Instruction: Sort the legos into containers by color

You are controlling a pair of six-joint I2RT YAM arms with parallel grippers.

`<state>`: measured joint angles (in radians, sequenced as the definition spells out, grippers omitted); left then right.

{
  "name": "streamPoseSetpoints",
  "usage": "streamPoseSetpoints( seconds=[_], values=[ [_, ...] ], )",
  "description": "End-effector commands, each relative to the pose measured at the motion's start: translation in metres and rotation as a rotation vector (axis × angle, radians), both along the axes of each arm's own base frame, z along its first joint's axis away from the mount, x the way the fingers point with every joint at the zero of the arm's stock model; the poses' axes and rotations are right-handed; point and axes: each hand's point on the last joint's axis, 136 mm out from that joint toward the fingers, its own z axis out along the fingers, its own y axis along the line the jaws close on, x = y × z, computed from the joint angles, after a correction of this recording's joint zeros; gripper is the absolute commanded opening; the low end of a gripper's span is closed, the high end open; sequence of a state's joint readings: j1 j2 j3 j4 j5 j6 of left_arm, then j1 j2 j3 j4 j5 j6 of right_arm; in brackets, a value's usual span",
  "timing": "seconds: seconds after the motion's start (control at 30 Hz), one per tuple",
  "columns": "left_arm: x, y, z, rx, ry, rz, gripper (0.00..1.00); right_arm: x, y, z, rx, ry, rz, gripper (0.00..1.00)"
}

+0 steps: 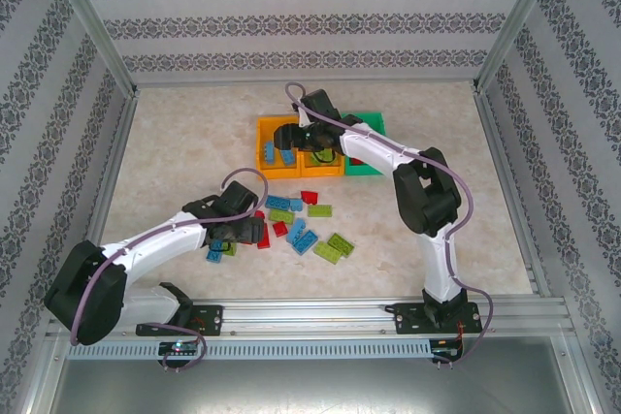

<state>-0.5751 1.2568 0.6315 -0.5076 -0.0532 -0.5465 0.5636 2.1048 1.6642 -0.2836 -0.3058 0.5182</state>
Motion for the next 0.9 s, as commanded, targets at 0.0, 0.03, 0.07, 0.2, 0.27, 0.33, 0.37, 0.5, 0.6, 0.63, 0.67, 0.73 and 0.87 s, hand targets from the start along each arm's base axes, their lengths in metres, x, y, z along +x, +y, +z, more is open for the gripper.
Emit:
streamPoseSetpoints(
  seconds=[0.0, 0.03, 0.07, 0.2, 0.27, 0.33, 0.37, 0.5, 0.6, 0.63, 0.67, 0.73, 0.87],
  values=[
    [-0.003, -0.008, 0.000, -0.037, -0.003, -0.030, 0.82, -0.003, -0.008, 0.013, 0.017, -0.011, 0.001, 0.69],
    [-0.004, -0.007, -0.001, -0.031, 0.001, -0.031, 0.81, -0.003, -0.008, 0.014, 0.018, -0.012, 0.000, 0.69],
    [-0.005, -0.006, -0.002, -0.026, 0.005, -0.032, 0.79, -0.004, -0.008, 0.015, 0.019, -0.015, 0.000, 0.69],
    [-0.006, -0.005, -0.006, -0.017, 0.014, -0.038, 0.75, -0.002, -0.012, 0.023, 0.027, -0.029, -0.009, 0.69],
    [-0.005, -0.005, -0.007, -0.014, 0.015, -0.031, 0.73, -0.002, -0.015, 0.027, 0.026, -0.039, -0.015, 0.69],
    [-0.005, -0.003, -0.008, -0.007, 0.016, -0.019, 0.69, -0.002, -0.020, 0.031, 0.024, -0.046, -0.022, 0.70],
    [-0.005, -0.002, -0.009, -0.004, 0.016, -0.014, 0.67, -0.002, -0.023, 0.032, 0.021, -0.050, -0.026, 0.70],
    [-0.005, 0.002, -0.009, 0.012, 0.013, 0.005, 0.62, -0.002, -0.038, 0.031, 0.012, -0.050, -0.048, 0.70],
    [-0.005, 0.003, -0.009, 0.015, 0.014, 0.009, 0.61, -0.002, -0.048, 0.030, 0.010, -0.047, -0.063, 0.70],
    [-0.005, 0.004, -0.010, 0.018, 0.014, 0.012, 0.60, -0.002, -0.051, 0.030, 0.010, -0.046, -0.067, 0.71],
    [-0.005, 0.004, -0.010, 0.017, 0.014, 0.014, 0.60, -0.003, -0.053, 0.029, 0.007, -0.044, -0.070, 0.71],
    [-0.004, 0.002, -0.010, 0.011, 0.013, 0.015, 0.59, -0.003, -0.057, 0.029, 0.005, -0.043, -0.077, 0.71],
    [-0.004, -0.002, -0.013, -0.002, 0.024, 0.014, 0.58, -0.005, -0.064, 0.032, -0.002, -0.055, -0.085, 0.71]
  ],
)
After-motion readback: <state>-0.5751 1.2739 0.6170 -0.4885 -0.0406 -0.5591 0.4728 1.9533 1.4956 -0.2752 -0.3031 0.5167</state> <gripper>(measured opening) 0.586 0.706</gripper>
